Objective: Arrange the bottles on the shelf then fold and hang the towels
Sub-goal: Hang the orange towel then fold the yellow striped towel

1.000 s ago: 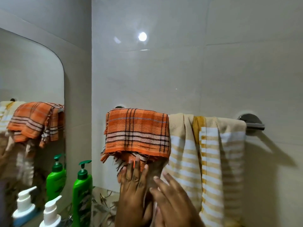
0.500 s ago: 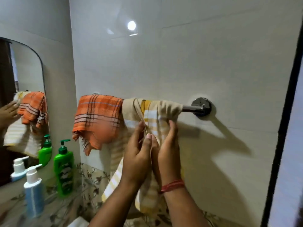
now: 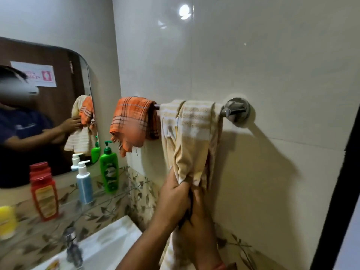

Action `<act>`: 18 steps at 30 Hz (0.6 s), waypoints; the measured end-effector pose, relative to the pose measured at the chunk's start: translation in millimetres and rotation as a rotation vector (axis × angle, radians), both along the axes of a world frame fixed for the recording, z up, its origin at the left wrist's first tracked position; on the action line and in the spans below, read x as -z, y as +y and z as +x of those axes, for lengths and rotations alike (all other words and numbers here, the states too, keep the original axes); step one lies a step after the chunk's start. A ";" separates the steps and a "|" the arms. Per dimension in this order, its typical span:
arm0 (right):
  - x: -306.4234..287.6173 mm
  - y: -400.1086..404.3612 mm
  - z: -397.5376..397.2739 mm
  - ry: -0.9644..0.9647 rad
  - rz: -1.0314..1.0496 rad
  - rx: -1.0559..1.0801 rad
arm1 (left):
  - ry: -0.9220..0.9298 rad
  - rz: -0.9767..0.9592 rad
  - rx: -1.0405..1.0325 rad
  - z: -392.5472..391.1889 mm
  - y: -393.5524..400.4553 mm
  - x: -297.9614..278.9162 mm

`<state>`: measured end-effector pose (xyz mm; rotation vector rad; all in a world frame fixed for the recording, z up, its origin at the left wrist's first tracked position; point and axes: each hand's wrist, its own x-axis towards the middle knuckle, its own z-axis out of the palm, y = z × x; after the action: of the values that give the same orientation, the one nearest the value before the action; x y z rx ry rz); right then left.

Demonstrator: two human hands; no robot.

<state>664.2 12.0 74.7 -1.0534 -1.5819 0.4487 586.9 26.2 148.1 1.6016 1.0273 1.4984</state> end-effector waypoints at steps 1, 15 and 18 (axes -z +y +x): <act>4.3 1.4 1.2 0.029 0.014 -0.001 | 0.008 -0.022 0.009 -1.1 -3.1 5.5; 12.9 -30.3 -75.0 0.238 -0.469 -0.081 | 0.090 -0.324 0.123 -110.8 -90.0 114.7; 40.2 -51.9 -103.9 0.267 -0.513 -0.132 | -0.158 -0.362 -0.051 -150.0 -113.7 140.6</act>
<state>560.3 -39.9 34.5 -1.2107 -1.3292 1.0814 436.9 -87.5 7.5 1.1946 1.1778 1.3553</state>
